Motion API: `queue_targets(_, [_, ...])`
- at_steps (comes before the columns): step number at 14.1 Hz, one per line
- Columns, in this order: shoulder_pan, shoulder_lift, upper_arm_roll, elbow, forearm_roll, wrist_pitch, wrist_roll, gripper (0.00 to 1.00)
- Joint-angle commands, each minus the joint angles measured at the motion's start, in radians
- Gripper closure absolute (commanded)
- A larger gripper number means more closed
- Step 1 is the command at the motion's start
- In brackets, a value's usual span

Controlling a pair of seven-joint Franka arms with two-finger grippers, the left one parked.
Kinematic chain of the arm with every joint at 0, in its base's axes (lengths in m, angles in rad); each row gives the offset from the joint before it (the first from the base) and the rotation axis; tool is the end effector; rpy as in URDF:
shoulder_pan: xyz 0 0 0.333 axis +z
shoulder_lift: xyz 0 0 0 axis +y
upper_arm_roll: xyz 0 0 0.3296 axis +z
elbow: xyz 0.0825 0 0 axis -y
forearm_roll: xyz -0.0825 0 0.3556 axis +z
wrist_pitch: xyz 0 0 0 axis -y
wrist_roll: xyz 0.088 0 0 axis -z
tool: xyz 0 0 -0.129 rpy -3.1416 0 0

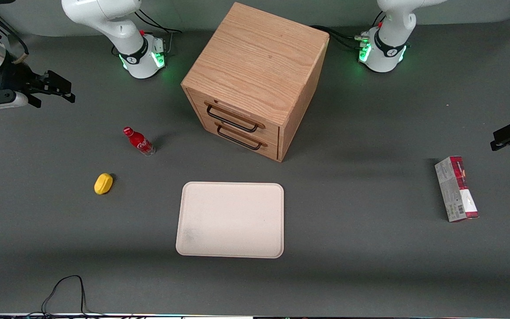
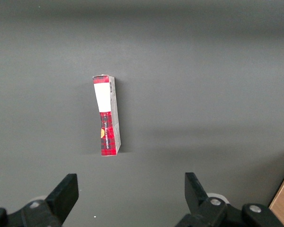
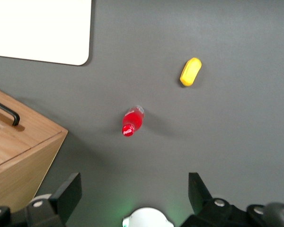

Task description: Place coke bottle on tray

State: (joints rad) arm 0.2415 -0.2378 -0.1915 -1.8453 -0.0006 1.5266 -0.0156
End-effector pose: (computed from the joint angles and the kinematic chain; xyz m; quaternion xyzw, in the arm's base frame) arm 0.4394 0.0120 0.6043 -0.9982 -0.0363 0.0430 0.0213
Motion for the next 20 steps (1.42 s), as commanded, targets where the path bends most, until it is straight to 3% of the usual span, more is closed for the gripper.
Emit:
queue_targets(1, [-0.017, 0.089, 0.009, 0.13, 0.004, -0.098, -0.011, 0.0])
queue_targets(14, [-0.005, 0.098, 0.012, 0.136, 0.016, -0.094, -0.007, 0.0])
queue_targets(20, [0.119, 0.081, 0.017, 0.129, 0.019, -0.105, 0.106, 0.0])
